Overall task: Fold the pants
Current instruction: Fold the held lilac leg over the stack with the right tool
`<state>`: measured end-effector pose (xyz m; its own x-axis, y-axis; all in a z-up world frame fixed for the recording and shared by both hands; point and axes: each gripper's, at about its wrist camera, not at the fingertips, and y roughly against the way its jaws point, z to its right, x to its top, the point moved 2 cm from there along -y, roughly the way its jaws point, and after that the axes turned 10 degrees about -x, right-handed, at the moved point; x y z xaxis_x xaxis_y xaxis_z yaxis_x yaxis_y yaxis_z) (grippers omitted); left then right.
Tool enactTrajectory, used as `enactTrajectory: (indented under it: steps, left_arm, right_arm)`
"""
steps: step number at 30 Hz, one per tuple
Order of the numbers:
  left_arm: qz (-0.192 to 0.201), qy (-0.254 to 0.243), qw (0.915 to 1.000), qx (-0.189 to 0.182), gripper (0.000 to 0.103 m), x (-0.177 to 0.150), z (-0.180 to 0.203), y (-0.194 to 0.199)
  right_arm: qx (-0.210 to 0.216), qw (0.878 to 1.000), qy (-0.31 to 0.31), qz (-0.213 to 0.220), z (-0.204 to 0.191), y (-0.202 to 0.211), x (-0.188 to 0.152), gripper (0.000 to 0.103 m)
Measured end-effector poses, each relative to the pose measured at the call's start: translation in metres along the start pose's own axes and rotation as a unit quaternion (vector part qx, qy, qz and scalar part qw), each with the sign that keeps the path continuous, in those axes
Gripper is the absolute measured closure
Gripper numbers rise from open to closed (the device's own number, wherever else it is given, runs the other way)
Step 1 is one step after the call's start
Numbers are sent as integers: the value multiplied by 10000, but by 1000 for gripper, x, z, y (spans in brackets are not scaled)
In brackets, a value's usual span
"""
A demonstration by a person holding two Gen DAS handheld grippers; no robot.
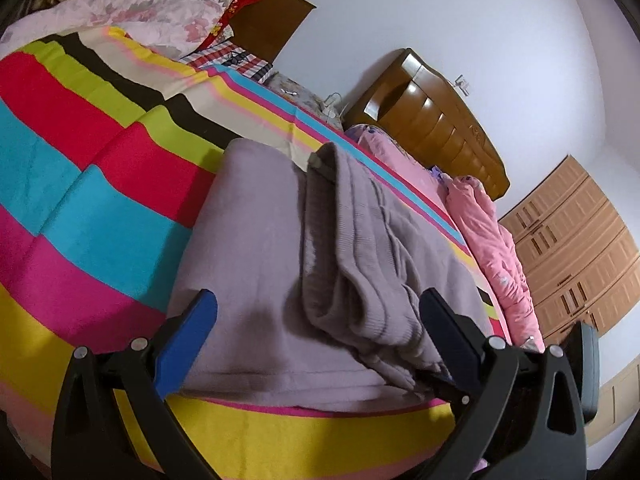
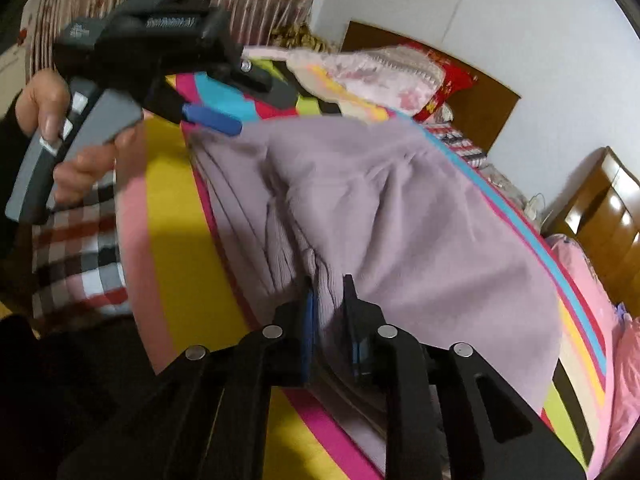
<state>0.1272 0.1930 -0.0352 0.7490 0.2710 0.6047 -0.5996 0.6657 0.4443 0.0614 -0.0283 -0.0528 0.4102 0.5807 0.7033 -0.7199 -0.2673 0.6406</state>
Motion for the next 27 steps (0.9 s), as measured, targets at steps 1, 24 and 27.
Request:
enactTrajectory:
  steps: [1, 24, 27]
  left_arm:
    - [12, 5, 10000, -9, 2, 0, 0, 3]
    - [143, -15, 9999, -15, 2, -2, -2, 30]
    - [124, -24, 9999, -86, 2, -2, -1, 30]
  right_arm:
    - [149, 9998, -131, 2, 4, 2, 3, 73]
    - [-284, 9980, 539, -138, -24, -40, 24, 47]
    - [145, 9997, 68, -204, -6, -40, 24, 55]
